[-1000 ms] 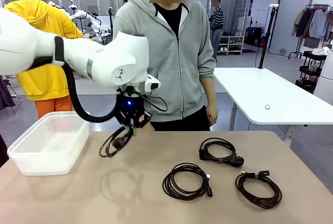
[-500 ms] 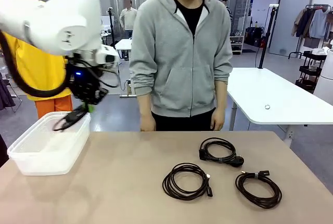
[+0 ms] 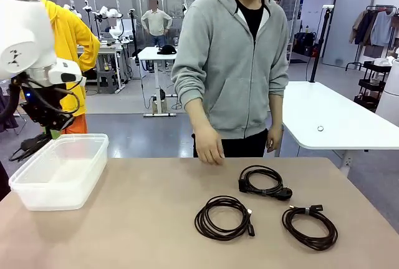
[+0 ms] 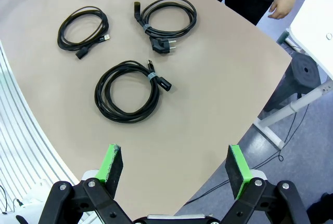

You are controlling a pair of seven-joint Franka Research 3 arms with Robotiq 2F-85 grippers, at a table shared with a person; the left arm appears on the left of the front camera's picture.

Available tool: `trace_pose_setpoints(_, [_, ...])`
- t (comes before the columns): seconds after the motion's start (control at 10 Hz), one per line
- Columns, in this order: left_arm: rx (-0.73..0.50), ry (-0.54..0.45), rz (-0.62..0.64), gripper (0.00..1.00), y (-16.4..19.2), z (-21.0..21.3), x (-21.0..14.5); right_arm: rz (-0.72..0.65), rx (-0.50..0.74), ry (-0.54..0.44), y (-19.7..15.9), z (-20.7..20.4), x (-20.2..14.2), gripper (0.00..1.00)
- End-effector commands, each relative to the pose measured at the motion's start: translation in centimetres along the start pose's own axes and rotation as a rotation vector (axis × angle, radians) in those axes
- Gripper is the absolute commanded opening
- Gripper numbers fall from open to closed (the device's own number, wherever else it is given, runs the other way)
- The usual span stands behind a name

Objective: Organize and store the cables.
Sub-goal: Place the Power Cable into the Organizing box.

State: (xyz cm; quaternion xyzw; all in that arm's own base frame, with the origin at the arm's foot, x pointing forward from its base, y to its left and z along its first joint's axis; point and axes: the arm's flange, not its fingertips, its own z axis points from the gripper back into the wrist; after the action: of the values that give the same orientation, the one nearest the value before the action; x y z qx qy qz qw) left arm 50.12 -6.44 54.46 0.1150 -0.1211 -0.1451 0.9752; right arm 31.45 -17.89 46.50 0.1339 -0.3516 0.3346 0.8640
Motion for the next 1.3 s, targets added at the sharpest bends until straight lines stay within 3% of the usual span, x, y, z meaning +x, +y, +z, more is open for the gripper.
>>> trace_pose_setpoints(0.0, [-0.059,-0.031,0.007,0.17,0.9,-2.0,1.1,0.009,-0.001,-0.012,-0.1,0.0,0.0,1.0])
trace_pose_setpoints(0.3, [-0.131,0.034,0.036,0.17,0.1,-7.4,4.6,0.009,-0.001,-0.012,-0.1,0.0,0.0,1.0])
trace_pose_setpoints(0.6, [-0.121,0.115,0.077,0.17,-1.2,-11.0,5.9,0.009,-0.001,-0.012,-0.1,0.0,0.0,1.0])
trace_pose_setpoints(0.9, [-0.106,0.149,0.112,0.74,-1.3,-11.6,5.9,0.009,-0.001,-0.012,-0.1,0.0,0.0,1.0])
trace_pose_setpoints(1.1, [-0.097,0.148,0.13,1.0,-1.2,-11.6,5.7,0.009,-0.001,-0.012,-0.1,0.0,0.0,1.0])
trace_pose_setpoints(1.2, [-0.099,0.15,0.132,1.0,-1.1,-11.6,5.5,0.009,-0.001,-0.012,-0.1,0.0,0.0,1.0])
